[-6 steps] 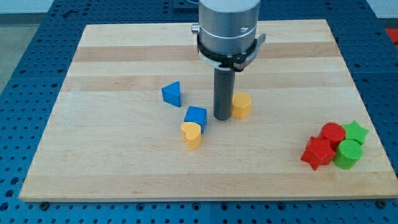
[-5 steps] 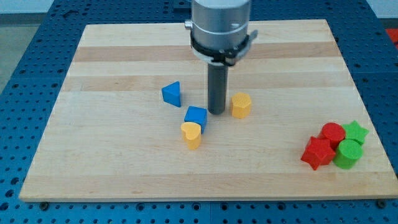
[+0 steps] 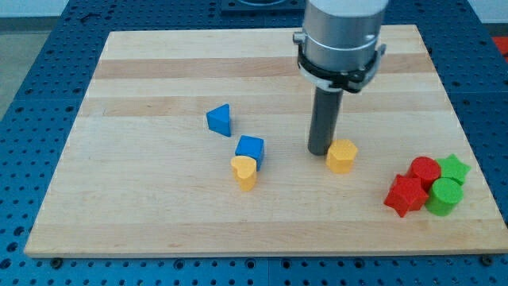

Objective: Push the yellow hexagon down and right

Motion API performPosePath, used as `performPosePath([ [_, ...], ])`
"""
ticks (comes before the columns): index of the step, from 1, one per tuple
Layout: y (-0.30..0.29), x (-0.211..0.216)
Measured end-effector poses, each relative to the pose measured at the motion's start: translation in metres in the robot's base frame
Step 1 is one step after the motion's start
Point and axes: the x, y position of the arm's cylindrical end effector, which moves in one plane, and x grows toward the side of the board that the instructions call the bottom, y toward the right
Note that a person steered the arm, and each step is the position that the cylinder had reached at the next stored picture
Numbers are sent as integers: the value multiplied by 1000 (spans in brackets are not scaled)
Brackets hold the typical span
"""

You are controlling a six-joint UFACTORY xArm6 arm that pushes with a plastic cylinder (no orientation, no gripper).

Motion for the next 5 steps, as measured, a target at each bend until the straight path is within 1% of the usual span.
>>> performPosePath([
  [1,0,1],
  [2,16,16],
  [5,56,40],
])
